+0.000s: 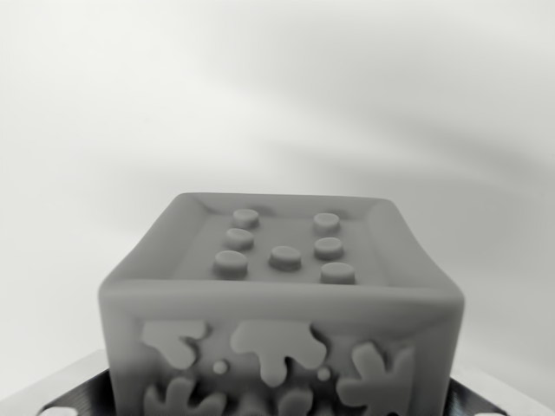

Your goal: Destack cube

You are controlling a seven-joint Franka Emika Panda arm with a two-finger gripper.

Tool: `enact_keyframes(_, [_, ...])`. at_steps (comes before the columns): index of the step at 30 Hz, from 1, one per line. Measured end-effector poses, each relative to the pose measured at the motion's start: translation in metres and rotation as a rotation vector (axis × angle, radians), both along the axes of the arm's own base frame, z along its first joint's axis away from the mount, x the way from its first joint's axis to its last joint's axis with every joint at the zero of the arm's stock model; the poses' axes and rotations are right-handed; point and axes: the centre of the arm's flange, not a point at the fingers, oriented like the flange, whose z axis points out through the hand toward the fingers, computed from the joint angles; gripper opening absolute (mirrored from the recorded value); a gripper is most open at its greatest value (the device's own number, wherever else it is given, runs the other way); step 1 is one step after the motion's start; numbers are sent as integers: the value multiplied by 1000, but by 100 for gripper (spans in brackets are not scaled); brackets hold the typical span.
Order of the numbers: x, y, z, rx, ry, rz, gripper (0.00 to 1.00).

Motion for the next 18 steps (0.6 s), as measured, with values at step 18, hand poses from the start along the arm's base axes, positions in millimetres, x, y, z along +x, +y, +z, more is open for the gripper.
enact_keyframes(18, [6, 34, -3, 1, 0, 44, 0])
